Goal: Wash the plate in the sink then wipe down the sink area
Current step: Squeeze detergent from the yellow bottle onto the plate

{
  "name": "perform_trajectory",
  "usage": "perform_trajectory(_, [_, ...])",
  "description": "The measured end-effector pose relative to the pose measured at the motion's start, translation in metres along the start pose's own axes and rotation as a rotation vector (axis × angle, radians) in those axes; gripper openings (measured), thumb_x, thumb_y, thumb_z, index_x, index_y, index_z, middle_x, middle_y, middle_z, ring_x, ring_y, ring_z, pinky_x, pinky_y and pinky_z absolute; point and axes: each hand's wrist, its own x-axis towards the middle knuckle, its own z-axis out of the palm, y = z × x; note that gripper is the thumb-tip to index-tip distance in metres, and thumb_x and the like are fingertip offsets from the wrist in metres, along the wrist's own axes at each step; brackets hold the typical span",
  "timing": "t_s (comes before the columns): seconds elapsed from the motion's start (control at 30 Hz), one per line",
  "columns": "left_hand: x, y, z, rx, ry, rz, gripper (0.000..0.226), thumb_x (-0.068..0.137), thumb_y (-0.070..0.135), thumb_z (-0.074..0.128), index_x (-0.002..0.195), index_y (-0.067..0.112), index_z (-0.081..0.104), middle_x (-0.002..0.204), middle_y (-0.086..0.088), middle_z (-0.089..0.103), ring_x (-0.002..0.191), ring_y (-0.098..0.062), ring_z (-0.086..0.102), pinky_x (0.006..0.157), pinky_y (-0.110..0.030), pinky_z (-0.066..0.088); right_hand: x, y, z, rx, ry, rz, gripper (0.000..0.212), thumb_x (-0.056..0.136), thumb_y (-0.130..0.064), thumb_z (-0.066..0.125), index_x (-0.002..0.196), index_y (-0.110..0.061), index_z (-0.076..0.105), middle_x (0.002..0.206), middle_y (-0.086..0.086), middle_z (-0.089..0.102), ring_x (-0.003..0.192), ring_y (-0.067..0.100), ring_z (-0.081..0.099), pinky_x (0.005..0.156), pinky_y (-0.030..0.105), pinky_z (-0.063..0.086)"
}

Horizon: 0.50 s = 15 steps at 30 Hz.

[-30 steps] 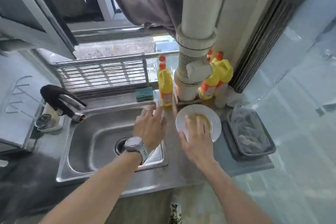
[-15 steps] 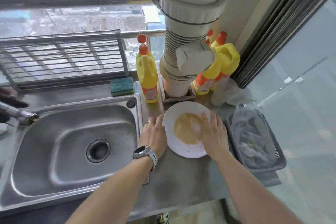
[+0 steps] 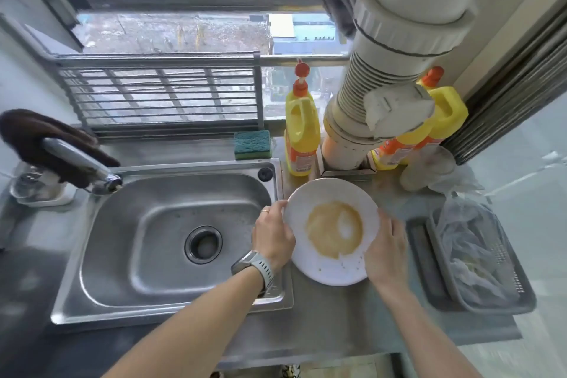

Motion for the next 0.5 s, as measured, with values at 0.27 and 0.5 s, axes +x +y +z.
perform_trajectory(0.27, [0.004,-0.087,-0.109,-0.02,0.194,-0.052,0.045,0.079,0.01,0.056,0.12,0.024,0.069,0.104,0.001,0.071,0.094,-0.021,0.066,0.083,-0.027,0.05,-0.051,-0.117,0.043,0.136,-0.08,-0.101,0.064,0.081,0.011,0.047,0.141,-0.011,0.052,0.121,0.014,0.052,0.108,0.035,0.054,0.088,0.033,0.041])
perform_trajectory(0.5, [0.029,-0.173,-0.15,0.052,0.226,-0.134,0.047,0.079,0.002,0.059,0.12,0.024,0.067,0.102,-0.001,0.069,0.092,-0.025,0.064,0.082,-0.035,0.052,-0.051,-0.176,0.128,-0.045,-0.251,-0.131,0.072,0.084,0.009,0.051,0.152,-0.008,0.034,0.126,0.011,0.049,0.102,0.029,0.058,0.08,0.03,0.043])
